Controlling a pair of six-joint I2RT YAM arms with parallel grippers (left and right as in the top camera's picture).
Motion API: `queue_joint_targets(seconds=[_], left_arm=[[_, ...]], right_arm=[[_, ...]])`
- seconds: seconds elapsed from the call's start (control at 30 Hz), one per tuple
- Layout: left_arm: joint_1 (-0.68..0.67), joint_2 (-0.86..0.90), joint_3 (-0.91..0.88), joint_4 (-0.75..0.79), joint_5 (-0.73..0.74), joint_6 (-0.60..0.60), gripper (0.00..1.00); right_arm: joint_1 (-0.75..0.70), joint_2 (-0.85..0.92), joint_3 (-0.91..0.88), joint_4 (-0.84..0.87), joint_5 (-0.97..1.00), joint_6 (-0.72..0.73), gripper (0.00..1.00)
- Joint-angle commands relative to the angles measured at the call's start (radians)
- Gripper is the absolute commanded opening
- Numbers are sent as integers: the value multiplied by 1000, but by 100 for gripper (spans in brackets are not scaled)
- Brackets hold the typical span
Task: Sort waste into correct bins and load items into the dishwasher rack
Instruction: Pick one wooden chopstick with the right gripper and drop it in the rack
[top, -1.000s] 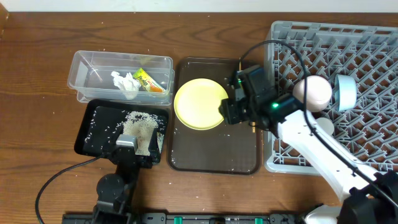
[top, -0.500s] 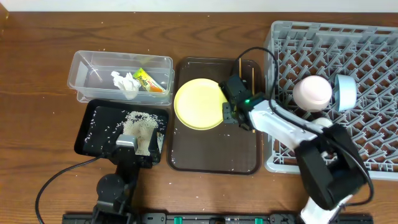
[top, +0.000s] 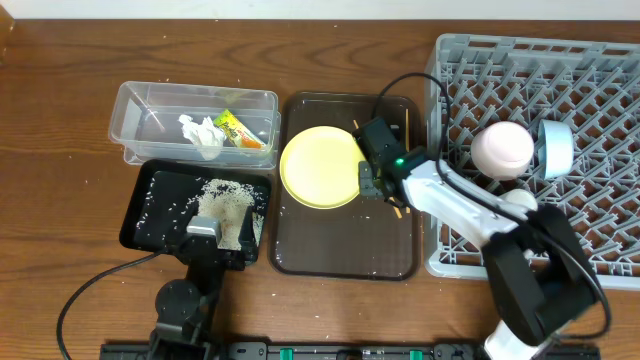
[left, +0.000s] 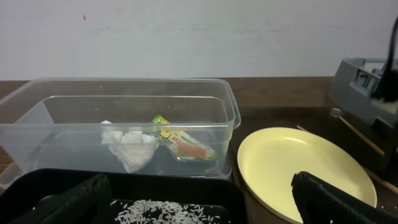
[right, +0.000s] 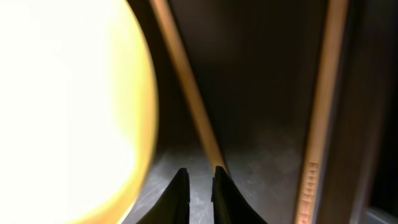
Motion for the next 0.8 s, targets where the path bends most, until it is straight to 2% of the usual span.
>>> queue_joint_targets(seconds=[0.0, 0.1, 0.17, 0.2, 0.23, 0.27, 0.3, 0.33, 0.4, 0.47, 0.5, 0.63, 0.77], left_arm=[[5, -7, -26, -26, -1, 6, 95], [5, -7, -26, -26, -2, 6, 95], [5, -7, -26, -26, -2, 6, 95], [5, -7, -26, -26, -2, 6, 95], [5, -7, -26, -26, -2, 6, 95], [5, -7, -26, -26, -2, 6, 95], [5, -7, -26, -26, -1, 6, 95], [5, -7, -26, -26, -1, 6, 95], [5, -7, -26, -26, -1, 6, 95], [5, -7, -26, -26, -2, 6, 95], [5, -7, -26, -26, -2, 6, 95], [5, -7, -26, -26, -1, 6, 95], [5, -7, -26, -26, -2, 6, 95]], right_arm=[[-7, -42, 1, -4, 11, -15, 13], [-7, -13, -12, -4, 16, -15, 9], [-8, 16, -23, -2, 23, -15, 11], [-8, 31, -25, 5, 27, -15, 23], [-8, 49, -26, 12, 29, -15, 41], [-8, 70, -26, 19, 29, -16, 46], [-8, 84, -26, 21, 28, -19, 43], [-8, 103, -26, 20, 24, -20, 33], [-7, 135, -26, 17, 2, -30, 21], [-9, 140, -25, 14, -2, -34, 4], [-12, 127, -22, 10, -2, -34, 1], [-30, 40, -11, -2, -4, -33, 1], [-68, -154, -4, -11, -1, -45, 1]])
